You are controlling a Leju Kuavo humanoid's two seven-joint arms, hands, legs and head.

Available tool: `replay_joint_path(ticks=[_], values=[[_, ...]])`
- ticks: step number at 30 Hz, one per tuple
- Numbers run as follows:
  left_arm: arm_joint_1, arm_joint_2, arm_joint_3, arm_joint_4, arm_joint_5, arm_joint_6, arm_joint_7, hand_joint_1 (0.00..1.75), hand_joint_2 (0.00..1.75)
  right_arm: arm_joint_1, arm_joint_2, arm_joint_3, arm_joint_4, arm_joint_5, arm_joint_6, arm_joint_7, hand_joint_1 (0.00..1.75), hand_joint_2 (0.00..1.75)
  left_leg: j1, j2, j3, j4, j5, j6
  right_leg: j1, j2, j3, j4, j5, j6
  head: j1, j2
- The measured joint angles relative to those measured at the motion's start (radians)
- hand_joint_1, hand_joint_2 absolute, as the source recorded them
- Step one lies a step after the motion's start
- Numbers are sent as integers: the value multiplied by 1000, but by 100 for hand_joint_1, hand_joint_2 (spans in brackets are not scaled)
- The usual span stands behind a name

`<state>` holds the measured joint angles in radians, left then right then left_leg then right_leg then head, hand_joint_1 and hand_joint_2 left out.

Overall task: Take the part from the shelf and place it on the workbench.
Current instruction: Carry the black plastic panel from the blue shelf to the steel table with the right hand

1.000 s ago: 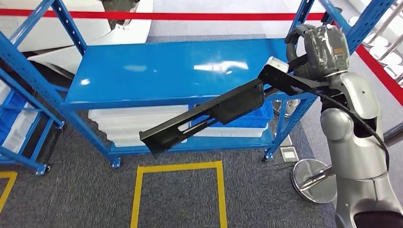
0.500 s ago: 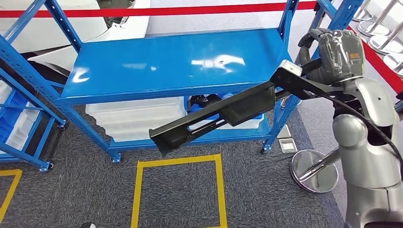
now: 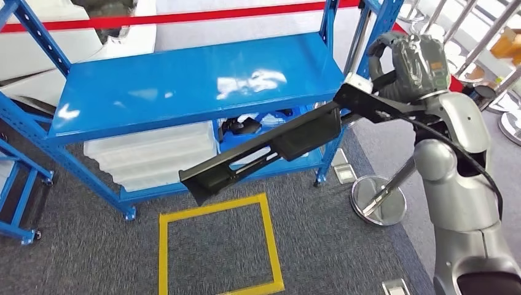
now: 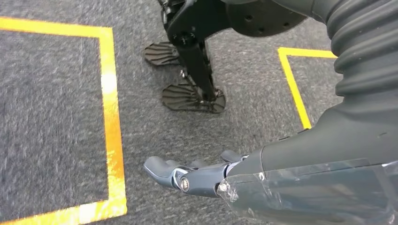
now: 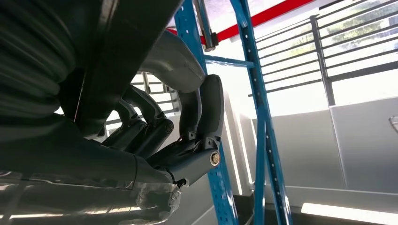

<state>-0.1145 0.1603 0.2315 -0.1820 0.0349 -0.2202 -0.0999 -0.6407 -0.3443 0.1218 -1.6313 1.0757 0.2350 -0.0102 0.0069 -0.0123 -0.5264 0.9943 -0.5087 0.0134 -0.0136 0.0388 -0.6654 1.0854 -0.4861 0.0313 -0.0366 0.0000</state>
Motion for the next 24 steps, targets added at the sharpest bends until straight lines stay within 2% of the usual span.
replay_joint_path(ticks=[2,3,4,5,6,8,9,10,13,14,15,16,18,19,20,21,22,24], values=[[-1,0,0,0,-2,0,0,0,175,-2,-2,-1,0,-1,0,0,175,175,2,17,-17,-5,17,8,0,-21,-38,108,-85,3,16,0],[-1,0,0,0,-3,0,0,0,175,-2,-3,-1,0,-1,0,1,175,175,2,25,-27,-2,22,9,-1,-26,-55,169,-117,6,21,0],[-1,0,0,0,-3,0,0,0,175,-2,-3,-1,0,-2,0,1,175,175,2,34,-39,4,25,8,-3,-28,-63,213,-129,8,26,0],[-1,0,0,0,-3,0,0,0,175,-1,-3,-1,0,-3,0,2,175,175,3,43,-50,11,28,7,-5,-30,-55,226,-121,11,30,0],[-1,0,0,0,-3,0,0,0,175,-2,-3,-1,0,-4,0,2,175,175,4,52,-61,19,30,5,-7,-34,-29,202,-98,14,35,0],[-2,-1,0,0,-3,0,0,0,175,-3,-3,-1,0,-6,0,3,175,175,6,67,-78,36,32,0,-11,-57,54,82,-51,19,43,0],[-3,-1,0,0,-3,0,0,0,175,-5,-3,-1,0,-6,0,4,175,175,4,73,-85,44,33,-5,-9,-70,89,23,-43,16,49,0],[-3,0,0,0,-3,0,0,0,175,-6,-3,-2,0,-7,0,5,175,175,2,78,-90,49,36,-11,-6,-81,109,-18,-43,11,52,0],[-3,0,0,0,-3,0,0,0,175,-6,-3,-2,0,-7,0,9,175,175,0,88,-97,54,45,-33,-2,-74,105,-45,-38,-16,51,0],[-3,0,0,0,-4,0,0,0,175,-6,-3,-2,0,-7,0,9,175,175,1,79,-102,66,30,-40,-4,-68,99,-47,-30,-27,48,0],[-2,0,0,0,-4,-1,0,0,175,-6,-3,-2,0,-8,0,11,175,175,2,65,-112,95,1,-45,-5,-63,92,-49,-21,-37,44,0],[-2,0,0,0,-5,-2,0,0,175,-5,-3,-2,0,-8,1,12,175,175,4,47,-127,142,-41,-50,-5,-58,84,-51,-12,-44,38,0],[0,0,0,0,-6,-3,0,0,175,-1,-3,-2,0,-9,2,17,175,175,3,25,-160,264,-121,-52,0,-42,62,-50,4,-50,26,0],[0,0,0,0,-6,-3,0,0,175,1,-3,-2,0,-10,3,19,175,175,2,22,-166,307,-139,-50,2,-34,51,-49,13,-51,23,0],[0,0,0,0,-6,-3,0,0,175,4,-3,-2,0,-11,3,20,175,175,1,21,-155,317,-137,-46,4,-24,41,-47,21,-51,20,0],[0,0,0,0,-6,-3,0,0,175,6,-3,-2,0,-11,3,20,175,175,-1,19,-126,288,-117,-39,7,-14,31,-46,29,-50,17,0],[0,0,0,0,-7,-3,0,0,175,7,-3,-2,-1,-11,3,20,175,175,-4,11,-82,226,-90,-29,9,-4,22,-45,36,-50,15,0],[-1,2,0,0,-7,-3,0,0,175,7,-3,-2,-1,-12,3,20,175,175,-8,-23,7,83,-59,-9,12,13,10,-45,51,-46,13,0]])
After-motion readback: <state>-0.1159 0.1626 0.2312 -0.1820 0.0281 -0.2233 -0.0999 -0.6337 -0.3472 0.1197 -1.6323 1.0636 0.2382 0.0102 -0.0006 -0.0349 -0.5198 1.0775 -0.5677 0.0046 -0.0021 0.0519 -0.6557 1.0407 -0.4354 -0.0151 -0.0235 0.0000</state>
